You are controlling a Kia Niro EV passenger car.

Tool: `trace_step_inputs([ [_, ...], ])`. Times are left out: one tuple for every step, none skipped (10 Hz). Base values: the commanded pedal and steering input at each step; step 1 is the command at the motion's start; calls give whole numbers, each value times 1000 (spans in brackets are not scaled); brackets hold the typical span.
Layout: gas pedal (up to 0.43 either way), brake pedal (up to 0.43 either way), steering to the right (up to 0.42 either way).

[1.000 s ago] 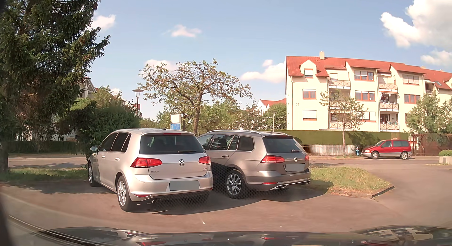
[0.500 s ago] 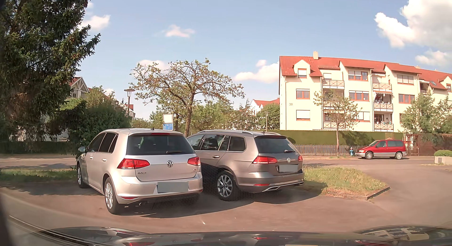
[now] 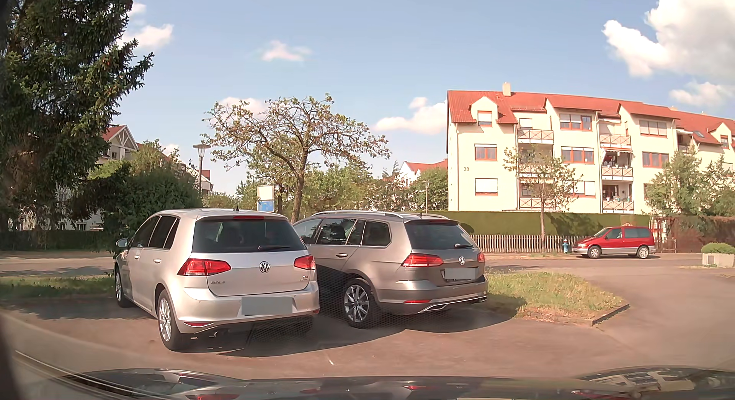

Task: Follow the waypoints while adhering to traffic rules and regulations

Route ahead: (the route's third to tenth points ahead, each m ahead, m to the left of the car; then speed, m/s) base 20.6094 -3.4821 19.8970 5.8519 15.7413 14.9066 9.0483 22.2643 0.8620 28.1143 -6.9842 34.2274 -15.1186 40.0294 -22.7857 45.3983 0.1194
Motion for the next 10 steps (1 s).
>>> trace_step_inputs([
  [0, 232, 620],
  [0, 226, 620],
  [0, 226, 620],
  [0, 226, 620],
  [0, 226, 620],
  [0, 220, 620],
  [0, 220, 620],
  [0, 220, 621],
  [0, 220, 623],
  [0, 213, 624],
])
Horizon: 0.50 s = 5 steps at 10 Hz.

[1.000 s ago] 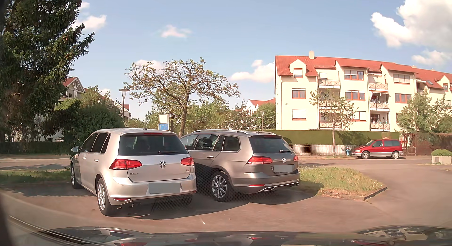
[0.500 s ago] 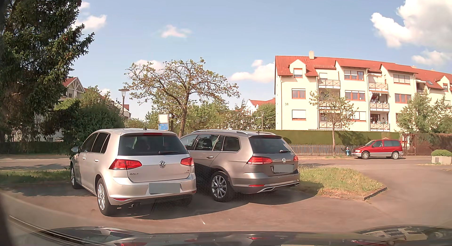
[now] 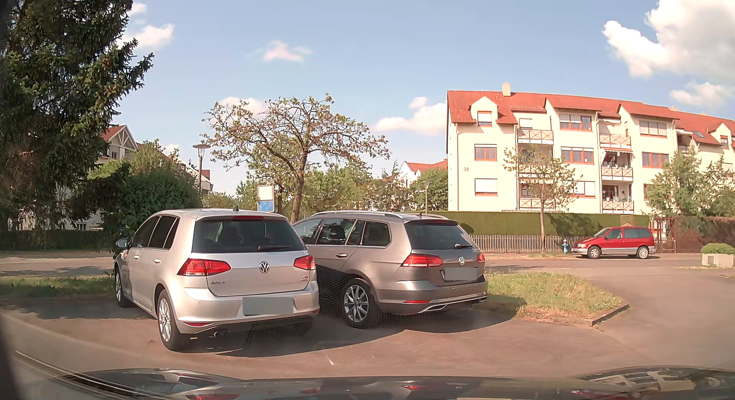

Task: Follow the waypoints while adhering to traffic rules and regulations

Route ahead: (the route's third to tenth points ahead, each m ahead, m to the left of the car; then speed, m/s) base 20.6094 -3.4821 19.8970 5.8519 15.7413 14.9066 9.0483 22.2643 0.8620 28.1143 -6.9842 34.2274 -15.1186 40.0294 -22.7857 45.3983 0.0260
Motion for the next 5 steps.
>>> trace_step_inputs([
  [0, 220, 625],
  [0, 213, 625],
  [0, 220, 625],
  [0, 220, 625],
  [0, 220, 625],
])
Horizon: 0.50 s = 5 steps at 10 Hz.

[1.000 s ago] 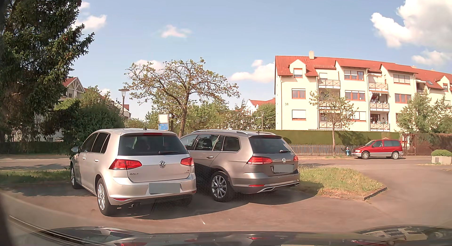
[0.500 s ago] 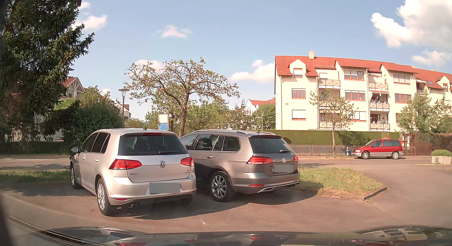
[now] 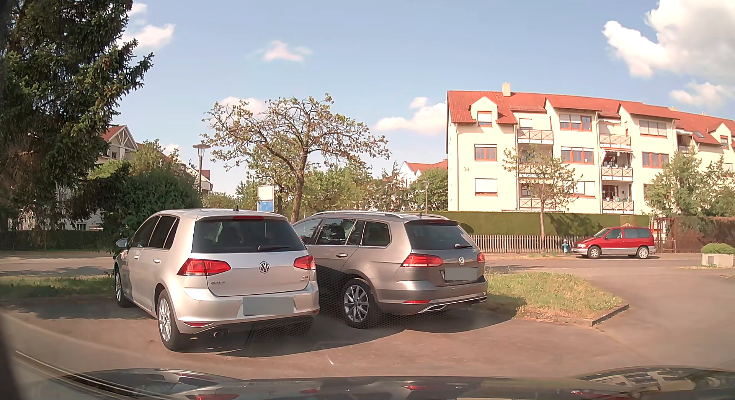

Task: Follow the waypoints while adhering to traffic rules and regulations

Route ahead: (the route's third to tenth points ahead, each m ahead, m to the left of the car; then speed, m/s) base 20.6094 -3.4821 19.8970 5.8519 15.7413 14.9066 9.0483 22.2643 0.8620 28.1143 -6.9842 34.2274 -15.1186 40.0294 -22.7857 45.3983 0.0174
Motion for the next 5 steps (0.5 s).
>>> trace_step_inputs([
  [0, 213, 622],
  [0, 213, 607],
  [0, 220, 601],
  [0, 213, 601],
  [0, 220, 601],
])
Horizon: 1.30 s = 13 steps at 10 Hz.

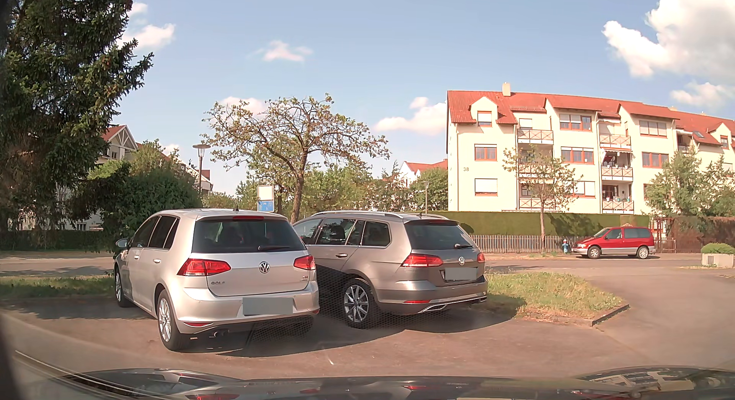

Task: Follow the waypoints while adhering to traffic rules and regulations

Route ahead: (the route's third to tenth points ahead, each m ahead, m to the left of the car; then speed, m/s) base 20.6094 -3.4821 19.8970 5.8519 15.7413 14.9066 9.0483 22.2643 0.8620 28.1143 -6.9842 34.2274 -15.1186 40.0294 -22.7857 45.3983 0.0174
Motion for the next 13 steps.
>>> trace_step_inputs([
  [0, 220, 602],
  [0, 220, 602],
  [0, 213, 598],
  [0, 207, 577],
  [0, 177, 575],
  [0, 128, 597],
  [0, 55, 645],
  [0, 24, 689],
  [0, 18, 716],
  [0, 18, 748],
  [0, 18, 769],
  [0, 18, 784],
  [0, 18, 793],
])
